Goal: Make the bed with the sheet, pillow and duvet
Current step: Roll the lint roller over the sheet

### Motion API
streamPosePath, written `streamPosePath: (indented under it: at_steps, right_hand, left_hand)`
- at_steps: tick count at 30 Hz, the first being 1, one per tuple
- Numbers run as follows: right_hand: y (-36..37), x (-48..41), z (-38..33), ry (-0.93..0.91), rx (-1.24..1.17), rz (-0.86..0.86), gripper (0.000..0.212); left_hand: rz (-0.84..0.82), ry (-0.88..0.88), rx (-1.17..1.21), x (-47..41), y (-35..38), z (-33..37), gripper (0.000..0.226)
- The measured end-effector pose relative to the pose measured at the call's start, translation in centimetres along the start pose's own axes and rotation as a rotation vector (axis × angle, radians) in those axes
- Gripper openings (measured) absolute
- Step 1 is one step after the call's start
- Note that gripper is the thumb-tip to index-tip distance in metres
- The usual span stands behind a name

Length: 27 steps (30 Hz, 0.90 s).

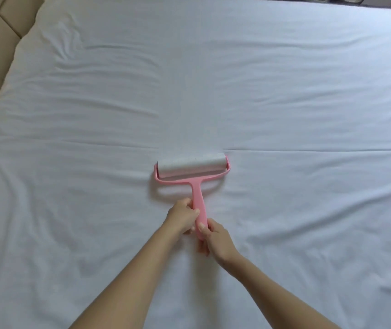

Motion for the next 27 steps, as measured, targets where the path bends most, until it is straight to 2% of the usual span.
streamPosePath:
  at_steps: [4,9,12,15,21,27]
  right_hand:
    - [0.5,3.5,3.2,-0.012,0.094,-0.073,0.026]
    - [0.7,8.4,4.9,-0.077,0.207,-0.098,0.032]
    - [0.7,11.2,4.8,-0.106,0.199,-0.142,0.036]
    - [0.2,13.1,4.2,-0.122,0.175,-0.162,0.033]
    - [1.6,13.7,-0.2,-0.194,0.177,-0.145,0.027]
    - [7.9,11.8,-4.9,-0.203,0.105,-0.113,0.027]
  left_hand:
    - [-0.007,-0.018,-0.049,3.3,2.7,-2.8,0.012]
    - [-0.013,-0.044,0.009,7.6,5.0,-5.1,0.014]
    - [0.008,-0.005,0.02,10.4,5.2,-5.2,0.019]
    - [0.035,0.043,0.043,12.7,5.1,-4.5,0.014]
    - [0.182,0.093,0.13,14.8,1.2,-4.2,0.014]
    - [0.259,0.091,0.179,13.6,-6.6,-6.2,0.017]
Point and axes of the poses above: each hand's wrist, its own x-axis away from the middle knuckle, its own y-axis out of the palm, z = x × y, the point moved 7 cm from there along -x, towards the middle knuckle, and after that the axes turned 3 degrees about x, right-handed, at the moved point
